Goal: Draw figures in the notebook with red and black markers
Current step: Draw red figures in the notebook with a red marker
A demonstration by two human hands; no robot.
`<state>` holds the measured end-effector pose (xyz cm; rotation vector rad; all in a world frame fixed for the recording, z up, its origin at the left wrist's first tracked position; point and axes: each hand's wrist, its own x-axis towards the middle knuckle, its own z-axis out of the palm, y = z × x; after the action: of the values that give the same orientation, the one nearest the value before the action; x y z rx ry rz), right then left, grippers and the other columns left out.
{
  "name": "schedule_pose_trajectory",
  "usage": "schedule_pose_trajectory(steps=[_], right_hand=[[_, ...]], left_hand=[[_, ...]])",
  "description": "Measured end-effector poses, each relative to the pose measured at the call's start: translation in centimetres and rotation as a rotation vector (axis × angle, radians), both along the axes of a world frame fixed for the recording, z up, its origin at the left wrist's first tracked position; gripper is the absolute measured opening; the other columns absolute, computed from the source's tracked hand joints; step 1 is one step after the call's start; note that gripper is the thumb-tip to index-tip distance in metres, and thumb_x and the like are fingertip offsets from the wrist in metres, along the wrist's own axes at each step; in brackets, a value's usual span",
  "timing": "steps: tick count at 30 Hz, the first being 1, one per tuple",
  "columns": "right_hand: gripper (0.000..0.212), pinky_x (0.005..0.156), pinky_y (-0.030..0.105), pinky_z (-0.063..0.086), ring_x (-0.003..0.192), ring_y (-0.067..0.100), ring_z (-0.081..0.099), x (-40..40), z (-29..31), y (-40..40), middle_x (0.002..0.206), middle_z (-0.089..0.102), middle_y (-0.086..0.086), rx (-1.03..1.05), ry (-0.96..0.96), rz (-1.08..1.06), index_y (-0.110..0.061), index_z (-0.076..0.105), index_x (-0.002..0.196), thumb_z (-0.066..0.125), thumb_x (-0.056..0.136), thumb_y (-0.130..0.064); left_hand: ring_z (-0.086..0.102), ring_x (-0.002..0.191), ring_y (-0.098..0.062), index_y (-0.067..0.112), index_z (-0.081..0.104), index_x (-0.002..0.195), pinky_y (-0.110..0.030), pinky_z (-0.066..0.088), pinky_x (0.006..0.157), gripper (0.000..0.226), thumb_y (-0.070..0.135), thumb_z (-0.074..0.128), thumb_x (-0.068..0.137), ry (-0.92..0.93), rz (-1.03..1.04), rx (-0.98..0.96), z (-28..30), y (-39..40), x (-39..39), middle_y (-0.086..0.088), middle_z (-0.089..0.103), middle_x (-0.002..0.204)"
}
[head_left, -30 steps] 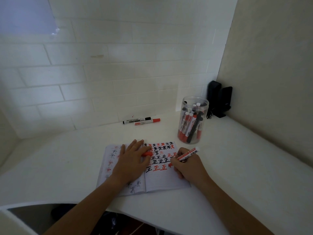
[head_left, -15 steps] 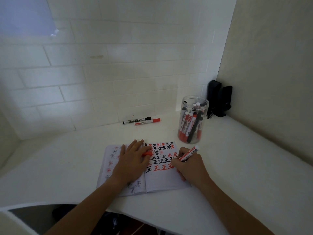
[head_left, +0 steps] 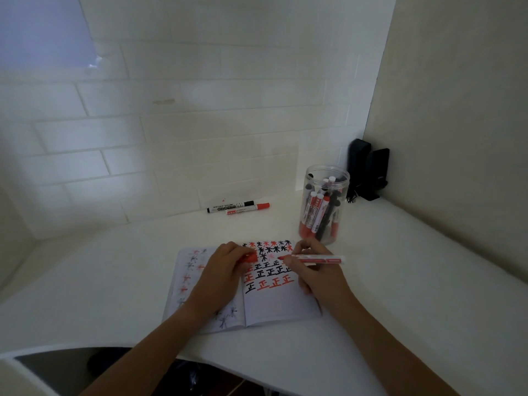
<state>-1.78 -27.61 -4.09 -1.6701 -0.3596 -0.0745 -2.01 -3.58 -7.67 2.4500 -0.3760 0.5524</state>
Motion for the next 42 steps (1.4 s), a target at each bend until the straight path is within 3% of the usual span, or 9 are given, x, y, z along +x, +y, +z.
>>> schedule_pose_trajectory(steps=[4, 9, 18, 23, 29, 31, 35, 39, 42], right_hand=[[0.014, 0.039, 0.023, 0.039, 0.042, 0.024, 0.052, -0.6, 0.3, 0.2, 0.066, 0.068, 0.002, 0.028, 0.014, 0.105, -0.005, 0.061, 0.102, 0.071, 0.096, -0.012], [0.006, 0.039, 0.023, 0.041, 0.043, 0.024, 0.056, -0.6, -0.3, 0.5, 0.087, 0.073, 0.016, -0.037, -0.047, 0.119, -0.009, 0.065, 0.098, 0.066, 0.100, -0.015], [0.006, 0.045, 0.030, 0.044, 0.043, 0.027, 0.053, 0.1, -1.4, 0.7, 0.064, 0.062, 0.015, -0.070, -0.065, 0.163, -0.017, 0.072, 0.103, 0.072, 0.097, -0.017], [0.019, 0.045, 0.032, 0.047, 0.047, 0.022, 0.053, -0.3, -1.4, 1.0, 0.080, 0.071, -0.002, -0.135, -0.065, 0.153, -0.022, 0.074, 0.104, 0.079, 0.089, -0.011], [0.016, 0.042, 0.025, 0.040, 0.040, 0.022, 0.048, -0.2, -1.1, 0.9, 0.064, 0.063, 0.004, -0.107, -0.033, 0.215, -0.013, 0.065, 0.097, 0.080, 0.089, -0.011], [0.007, 0.041, 0.023, 0.039, 0.040, 0.024, 0.054, -0.5, -0.7, 0.9, 0.060, 0.066, 0.004, -0.110, -0.020, 0.253, -0.011, 0.070, 0.100, 0.073, 0.095, -0.016], [0.028, 0.043, 0.026, 0.040, 0.044, 0.028, 0.060, -0.3, -0.5, 0.7, 0.087, 0.078, 0.011, 0.029, 0.117, 0.201, -0.012, 0.073, 0.113, 0.047, 0.109, -0.019], [0.002, 0.041, 0.026, 0.038, 0.039, 0.023, 0.048, 0.3, -0.4, 0.0, 0.068, 0.063, 0.015, 0.020, 0.025, 0.080, -0.010, 0.065, 0.099, 0.065, 0.100, -0.012], [0.011, 0.046, 0.033, 0.046, 0.045, 0.028, 0.058, 0.7, -0.2, -0.8, 0.076, 0.072, 0.014, -0.008, 0.021, 0.097, -0.009, 0.066, 0.095, 0.074, 0.094, -0.015]], left_hand=[[0.055, 0.098, -0.004, 0.026, 0.065, 0.117, -0.015, 0.041, 0.085, 0.019, 0.024, 0.060, 0.099, 0.025, -0.009, -0.022, -0.2, 0.0, 0.1, 0.011, 0.064, 0.108], [0.054, 0.097, 0.000, 0.036, 0.062, 0.117, -0.017, 0.043, 0.085, 0.020, 0.036, 0.061, 0.097, 0.018, -0.009, 0.031, -0.4, 0.2, 0.1, 0.018, 0.063, 0.107], [0.049, 0.100, 0.008, 0.030, 0.066, 0.117, -0.011, 0.038, 0.088, 0.021, 0.031, 0.065, 0.095, -0.069, -0.150, 0.056, 0.4, -0.1, -0.4, 0.026, 0.058, 0.106], [0.051, 0.099, 0.006, 0.028, 0.067, 0.118, -0.016, 0.043, 0.086, 0.025, 0.029, 0.068, 0.094, -0.072, -0.238, 0.072, 0.4, -0.2, -0.4, 0.029, 0.055, 0.103], [0.050, 0.097, 0.009, 0.028, 0.068, 0.116, -0.010, 0.039, 0.084, 0.024, 0.027, 0.070, 0.092, -0.091, -0.268, 0.056, 0.8, -0.4, -0.6, 0.021, 0.061, 0.100], [0.049, 0.097, 0.009, 0.027, 0.068, 0.117, -0.010, 0.038, 0.084, 0.024, 0.026, 0.070, 0.093, -0.099, -0.257, 0.049, 0.7, -0.3, -0.6, 0.023, 0.059, 0.100], [0.050, 0.100, 0.010, 0.028, 0.067, 0.120, -0.008, 0.038, 0.086, 0.024, 0.030, 0.065, 0.096, -0.103, -0.222, 0.034, 0.6, -0.2, -0.8, 0.029, 0.053, 0.104], [0.052, 0.104, 0.006, 0.030, 0.066, 0.123, -0.011, 0.041, 0.089, 0.025, 0.032, 0.061, 0.099, -0.100, -0.190, 0.041, 0.5, -0.2, -0.7, 0.023, 0.058, 0.109], [0.050, 0.102, 0.000, 0.026, 0.064, 0.126, -0.009, 0.037, 0.088, 0.027, 0.030, 0.058, 0.100, -0.113, -0.115, 0.021, 0.3, -0.2, -0.7, 0.015, 0.058, 0.111]])
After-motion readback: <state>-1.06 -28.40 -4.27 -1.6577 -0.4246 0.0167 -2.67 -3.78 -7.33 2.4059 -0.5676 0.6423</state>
